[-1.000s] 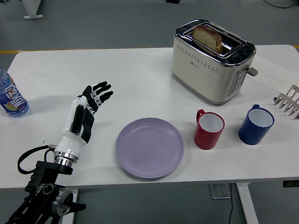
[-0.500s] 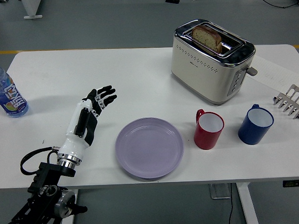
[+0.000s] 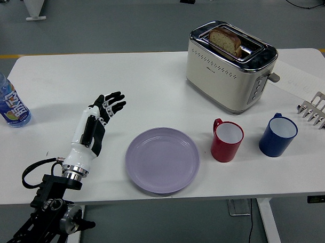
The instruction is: Push plate across desktop
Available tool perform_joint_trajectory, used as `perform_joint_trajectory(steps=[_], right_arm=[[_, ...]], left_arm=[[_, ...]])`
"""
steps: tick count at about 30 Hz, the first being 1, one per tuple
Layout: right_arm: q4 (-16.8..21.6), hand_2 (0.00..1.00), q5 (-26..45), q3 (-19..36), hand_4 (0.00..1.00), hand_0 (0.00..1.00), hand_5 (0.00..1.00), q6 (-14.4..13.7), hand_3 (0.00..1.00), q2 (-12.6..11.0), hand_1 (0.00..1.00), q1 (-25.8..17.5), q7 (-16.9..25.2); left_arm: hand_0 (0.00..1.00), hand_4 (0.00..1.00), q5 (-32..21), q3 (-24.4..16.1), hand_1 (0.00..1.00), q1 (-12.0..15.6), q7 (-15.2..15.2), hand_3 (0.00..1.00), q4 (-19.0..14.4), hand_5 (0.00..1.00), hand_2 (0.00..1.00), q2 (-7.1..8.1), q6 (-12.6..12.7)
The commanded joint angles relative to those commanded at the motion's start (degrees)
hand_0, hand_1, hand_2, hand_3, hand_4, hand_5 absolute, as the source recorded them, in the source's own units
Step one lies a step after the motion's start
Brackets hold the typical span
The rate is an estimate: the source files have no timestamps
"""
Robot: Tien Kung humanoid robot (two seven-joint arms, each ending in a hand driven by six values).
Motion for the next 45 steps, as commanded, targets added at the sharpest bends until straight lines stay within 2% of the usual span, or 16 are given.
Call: perform_joint_trajectory(steps=[6,10,11,15,18,21,23,27,30,32,37,45], right_arm=[[0.8,0.803,-1.5,-0.6,0.515,0.723,0.58,-1.6,0.742,-0.8,0.68,0.1,0.4],[0.1,0.803,-2.8,-4.2,0.515,0.723,0.58,-2.4,0.742,-1.2,0.68,0.6,0.3],[-0.1,0.768,-2.5,-5.9,0.498,0.679,0.563,-2.4,0.713,-1.3,0.638,0.8,0.3],[0.7,0.768,0.9,-11.7,0.498,0.679,0.563,-3.5,0.713,-1.9,0.638,1.5,1.2],[1.7,0.749,1.4,-12.0,0.49,0.622,0.563,-4.8,0.695,-2.3,0.61,1.9,1.9],[4.1,0.749,-3.3,-7.1,0.49,0.622,0.563,-8.9,0.695,-3.2,0.61,2.9,2.5],[5.7,0.731,-8.5,-1.9,0.48,0.601,0.599,-13.2,0.695,-3.8,0.573,4.3,1.9],[9.8,0.731,-17.8,7.4,0.48,0.601,0.599,-22.3,0.695,-5.3,0.573,7.4,-1.8],[11.2,0.721,-24.9,13.3,0.469,0.592,0.613,-26.9,0.695,-5.6,0.563,7.9,-1.9],[11.4,0.721,-28.6,13.7,0.469,0.592,0.613,-27.2,0.695,-5.5,0.563,7.9,-1.2],[10.8,0.722,-30.6,14.3,0.469,0.589,0.615,-27.0,0.688,-5.2,0.56,7.8,-1.6],[10.7,0.721,-30.0,14.0,0.469,0.588,0.608,-26.8,0.688,-5.1,0.558,7.6,-1.4]], left_arm=[[0.793,0.524,0.0,0.1,0.745,-0.2,-0.1,0.702,0.3,0.998,0.756,0.0,0.2],[0.793,0.524,0.0,0.1,0.745,-0.3,0.0,0.702,0.5,0.998,0.756,0.0,0.2],[0.793,0.525,-0.1,0.2,0.745,-0.4,0.0,0.701,0.6,0.998,0.757,0.0,0.3],[0.793,0.525,-1.4,0.7,0.745,-0.3,0.2,0.701,0.9,0.998,0.757,0.0,0.4],[0.792,0.526,-1.6,0.9,0.743,-0.2,0.2,0.701,0.9,0.998,0.758,0.0,0.4],[0.792,0.526,-1.7,1.2,0.743,0.0,0.3,0.701,1.1,0.998,0.758,0.0,0.5],[0.793,0.526,-1.6,1.2,0.743,0.1,0.4,0.701,1.1,0.998,0.759,0.0,0.5],[0.793,0.526,-1.2,1.4,0.743,-0.1,0.5,0.701,1.5,0.998,0.759,0.0,0.5],[0.793,0.525,-1.1,1.5,0.743,-0.2,0.6,0.7,1.7,0.998,0.759,0.0,0.4],[0.793,0.525,-1.0,1.4,0.743,-0.1,0.6,0.7,1.8,0.998,0.759,0.0,0.4],[0.793,0.529,-0.8,1.1,0.743,0.4,0.6,0.701,2.1,0.998,0.76,0.0,0.5],[0.793,0.529,-0.9,1.2,0.743,0.3,0.5,0.701,1.9,0.998,0.761,0.0,0.4]])
